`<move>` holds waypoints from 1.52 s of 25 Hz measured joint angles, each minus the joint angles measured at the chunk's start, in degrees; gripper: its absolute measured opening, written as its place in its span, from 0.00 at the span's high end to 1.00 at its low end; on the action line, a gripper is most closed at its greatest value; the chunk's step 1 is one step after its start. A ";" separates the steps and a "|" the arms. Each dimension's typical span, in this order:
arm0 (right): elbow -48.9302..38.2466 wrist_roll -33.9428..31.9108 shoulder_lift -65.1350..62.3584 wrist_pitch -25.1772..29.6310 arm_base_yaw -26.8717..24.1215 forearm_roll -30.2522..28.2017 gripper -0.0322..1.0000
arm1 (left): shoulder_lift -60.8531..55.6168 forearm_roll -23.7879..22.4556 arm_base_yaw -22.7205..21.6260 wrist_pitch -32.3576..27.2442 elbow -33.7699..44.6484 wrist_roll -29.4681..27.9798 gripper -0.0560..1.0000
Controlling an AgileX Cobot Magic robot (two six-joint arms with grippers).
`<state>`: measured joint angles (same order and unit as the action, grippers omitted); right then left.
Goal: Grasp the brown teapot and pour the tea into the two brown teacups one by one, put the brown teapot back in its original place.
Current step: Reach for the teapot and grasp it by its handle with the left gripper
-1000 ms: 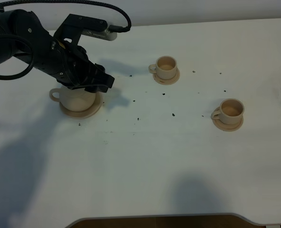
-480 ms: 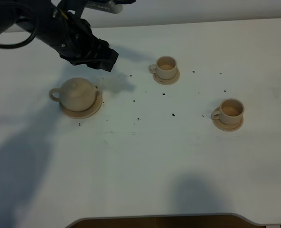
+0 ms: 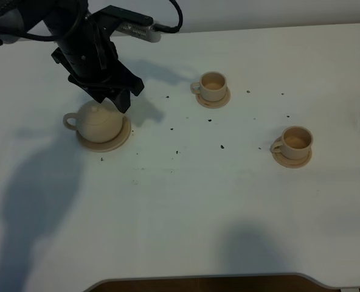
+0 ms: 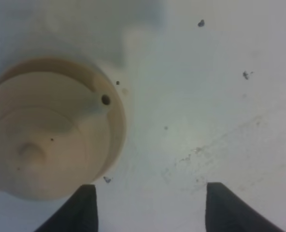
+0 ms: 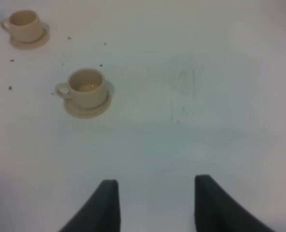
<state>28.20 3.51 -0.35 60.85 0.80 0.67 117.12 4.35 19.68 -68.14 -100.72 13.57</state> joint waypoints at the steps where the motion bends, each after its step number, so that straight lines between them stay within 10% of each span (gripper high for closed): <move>1: 0.00 0.00 0.00 0.00 0.00 0.00 0.60 | 0.00 0.00 0.00 0.00 -0.05 1.43 0.48; 24: 0.00 0.00 0.00 0.00 -0.11 -0.06 0.60 | -2.39 -5.06 -11.70 0.42 8.15 34.47 0.48; 38: 0.00 0.00 0.00 0.00 -0.11 -0.06 0.60 | 3.71 -7.86 -11.70 9.10 8.60 40.01 0.48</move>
<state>28.20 3.51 -0.35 60.85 0.69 0.61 120.82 -3.51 7.98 -59.04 -92.12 53.58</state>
